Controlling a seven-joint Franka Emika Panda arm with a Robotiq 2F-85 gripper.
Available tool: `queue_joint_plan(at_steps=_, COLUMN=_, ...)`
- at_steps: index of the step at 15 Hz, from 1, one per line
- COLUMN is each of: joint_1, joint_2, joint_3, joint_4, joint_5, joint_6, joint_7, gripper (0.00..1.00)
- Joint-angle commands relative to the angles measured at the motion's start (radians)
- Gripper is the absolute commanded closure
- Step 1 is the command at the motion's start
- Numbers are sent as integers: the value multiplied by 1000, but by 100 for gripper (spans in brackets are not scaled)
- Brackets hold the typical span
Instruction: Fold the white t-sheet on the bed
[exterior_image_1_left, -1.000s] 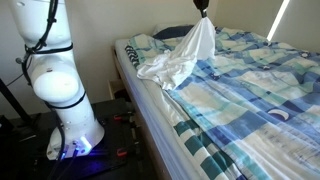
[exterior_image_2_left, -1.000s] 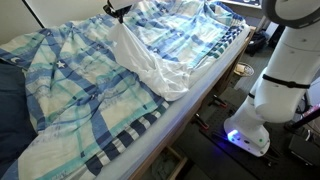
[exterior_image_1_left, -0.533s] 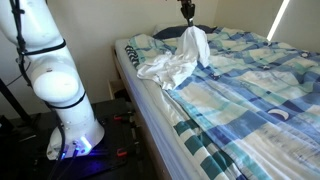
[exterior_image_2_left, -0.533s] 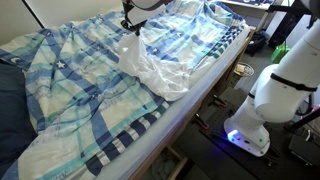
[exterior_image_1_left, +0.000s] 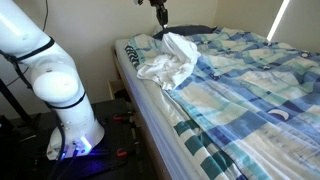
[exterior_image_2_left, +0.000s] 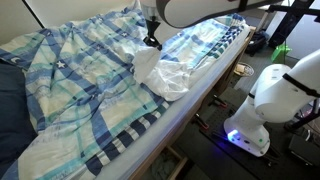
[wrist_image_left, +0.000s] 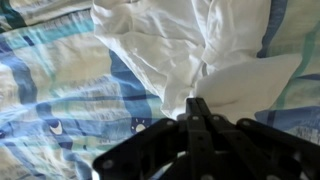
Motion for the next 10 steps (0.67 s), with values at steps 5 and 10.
queue_joint_plan(at_steps=5, joint_1=-39, joint_2=-255, joint_3=47, joint_4=-151, joint_5=28, joint_6=-133, joint_7=-11, gripper=100)
queue_joint_plan(at_steps=10, joint_1=-42, joint_2=-319, joint_3=51, joint_4=-191, joint_5=63, joint_6=-178, joint_7=-33, gripper=100)
